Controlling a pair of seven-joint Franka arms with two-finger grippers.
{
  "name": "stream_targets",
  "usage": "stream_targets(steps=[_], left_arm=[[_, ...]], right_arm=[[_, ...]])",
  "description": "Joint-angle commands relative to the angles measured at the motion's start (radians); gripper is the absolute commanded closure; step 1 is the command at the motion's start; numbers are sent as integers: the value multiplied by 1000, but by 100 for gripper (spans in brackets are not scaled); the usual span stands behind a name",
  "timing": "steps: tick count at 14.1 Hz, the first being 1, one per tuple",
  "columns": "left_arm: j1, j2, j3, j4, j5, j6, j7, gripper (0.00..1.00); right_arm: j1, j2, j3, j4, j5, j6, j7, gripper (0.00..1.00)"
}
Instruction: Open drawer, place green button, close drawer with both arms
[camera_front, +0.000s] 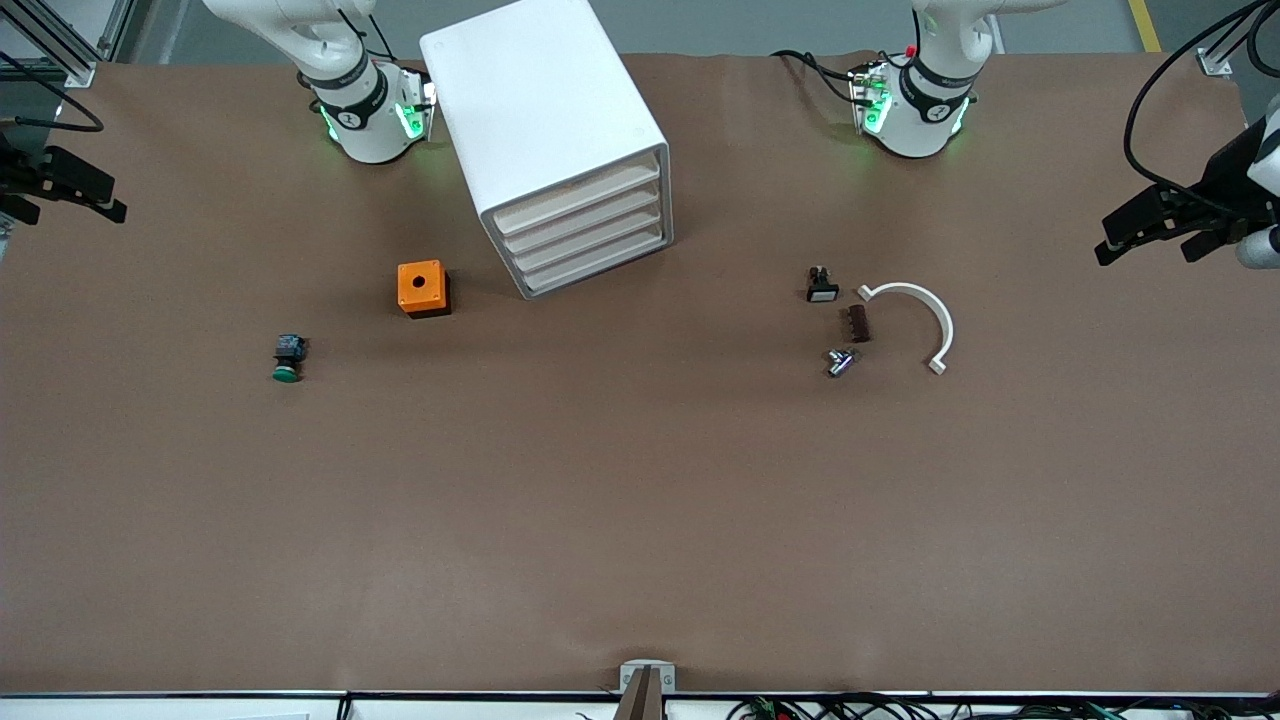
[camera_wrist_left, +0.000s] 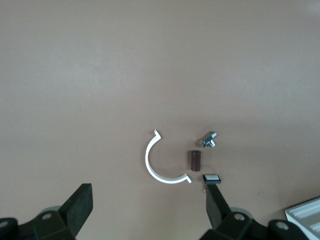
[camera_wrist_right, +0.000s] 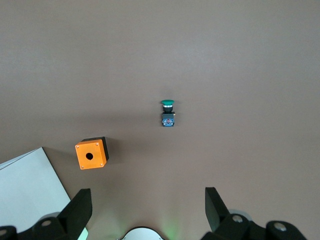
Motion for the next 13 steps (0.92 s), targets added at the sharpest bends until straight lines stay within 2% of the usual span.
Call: stream_targets(steps=[1, 4, 11, 13], left_arm=[[36, 45, 0, 24, -1, -28, 0, 0], [33, 140, -4, 26, -3, -17, 0, 0], [7, 393, -23, 29, -4, 172, -8, 0], [-23, 450, -23, 32, -4, 208, -83, 0]], right_arm=[[-6, 0, 3, 9, 16, 0, -1, 0], [-8, 2, 2, 12, 16, 0, -4, 0], [-11, 16, 2, 27, 4, -3, -9, 0], [-11, 32, 2, 29, -1, 1, -9, 0]])
